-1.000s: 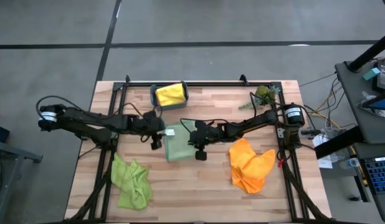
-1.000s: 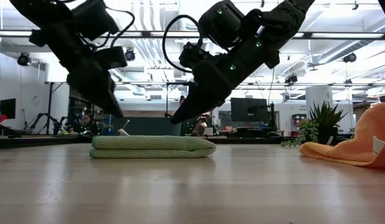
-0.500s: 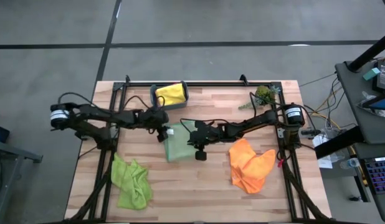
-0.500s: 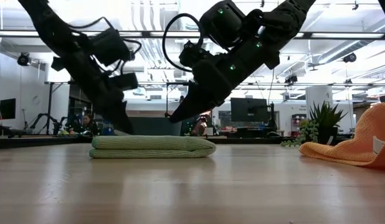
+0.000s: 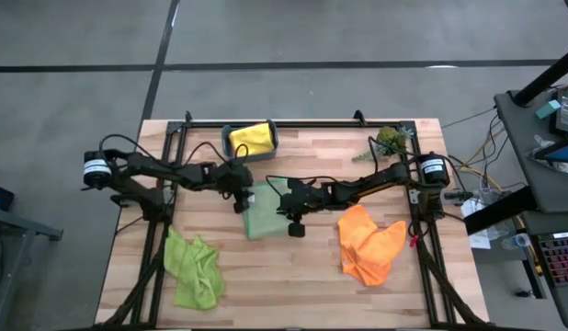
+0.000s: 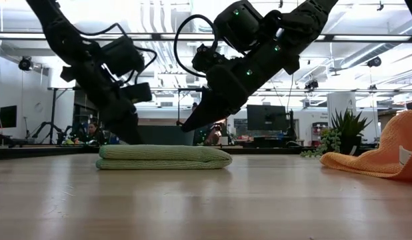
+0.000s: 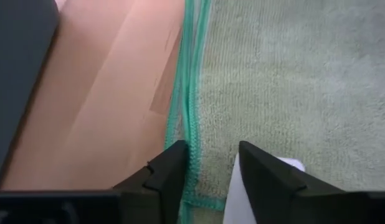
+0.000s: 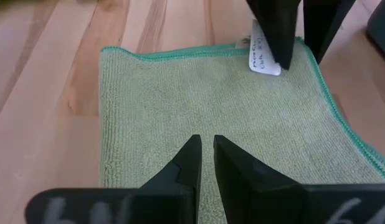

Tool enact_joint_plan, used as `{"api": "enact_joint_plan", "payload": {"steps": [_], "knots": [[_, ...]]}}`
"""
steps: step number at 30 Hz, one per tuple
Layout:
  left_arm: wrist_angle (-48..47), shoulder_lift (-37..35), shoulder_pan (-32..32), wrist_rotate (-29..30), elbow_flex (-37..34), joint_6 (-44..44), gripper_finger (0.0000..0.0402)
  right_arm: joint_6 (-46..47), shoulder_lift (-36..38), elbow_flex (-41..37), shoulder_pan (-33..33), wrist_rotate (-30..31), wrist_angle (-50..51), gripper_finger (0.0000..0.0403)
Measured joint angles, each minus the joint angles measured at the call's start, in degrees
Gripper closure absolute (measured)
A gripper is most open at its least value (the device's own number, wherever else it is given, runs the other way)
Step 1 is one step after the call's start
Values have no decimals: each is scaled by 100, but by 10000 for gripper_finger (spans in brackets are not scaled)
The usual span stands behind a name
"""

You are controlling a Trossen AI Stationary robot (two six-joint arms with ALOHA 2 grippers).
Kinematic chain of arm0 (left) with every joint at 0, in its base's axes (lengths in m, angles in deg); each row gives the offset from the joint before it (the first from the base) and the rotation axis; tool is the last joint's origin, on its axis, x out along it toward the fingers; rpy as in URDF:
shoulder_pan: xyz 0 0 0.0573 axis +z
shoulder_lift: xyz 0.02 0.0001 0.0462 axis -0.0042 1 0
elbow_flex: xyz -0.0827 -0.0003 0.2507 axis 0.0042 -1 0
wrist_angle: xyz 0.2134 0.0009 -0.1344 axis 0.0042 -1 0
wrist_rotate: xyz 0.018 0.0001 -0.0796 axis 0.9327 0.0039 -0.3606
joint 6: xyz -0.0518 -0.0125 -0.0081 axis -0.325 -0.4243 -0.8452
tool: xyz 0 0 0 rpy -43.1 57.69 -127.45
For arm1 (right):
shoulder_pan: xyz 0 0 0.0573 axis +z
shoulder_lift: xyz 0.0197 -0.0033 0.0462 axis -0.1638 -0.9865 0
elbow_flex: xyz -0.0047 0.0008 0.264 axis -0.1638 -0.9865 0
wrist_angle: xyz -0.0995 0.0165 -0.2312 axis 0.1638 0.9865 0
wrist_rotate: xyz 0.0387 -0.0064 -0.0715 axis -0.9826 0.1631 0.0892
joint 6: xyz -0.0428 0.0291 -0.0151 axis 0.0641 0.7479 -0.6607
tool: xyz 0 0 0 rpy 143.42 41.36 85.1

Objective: Fold microfiber towels
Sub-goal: Fold the green microfiber towel

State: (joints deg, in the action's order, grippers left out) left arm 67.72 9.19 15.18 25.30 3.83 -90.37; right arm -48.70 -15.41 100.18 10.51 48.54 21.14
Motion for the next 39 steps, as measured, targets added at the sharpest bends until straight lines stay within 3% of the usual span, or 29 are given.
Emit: {"api": "enact_joint_plan", "payload": {"steps": [7, 18, 33, 39], "knots": [[-19, -159, -4, -3, 0, 0, 335, 11, 0, 0, 0, 0, 2, 369], [-54, -258, -15, -18, 0, 54, 398, 12, 0, -2, 0, 0, 0, 369], [-300, -952, -22, -17, 2, -142, 399, 13, 0, -2, 0, 0, 2, 369], [-563, -817, -20, -27, -37, -317, 346, 15, 0, -2, 0, 0, 2, 369]]}}
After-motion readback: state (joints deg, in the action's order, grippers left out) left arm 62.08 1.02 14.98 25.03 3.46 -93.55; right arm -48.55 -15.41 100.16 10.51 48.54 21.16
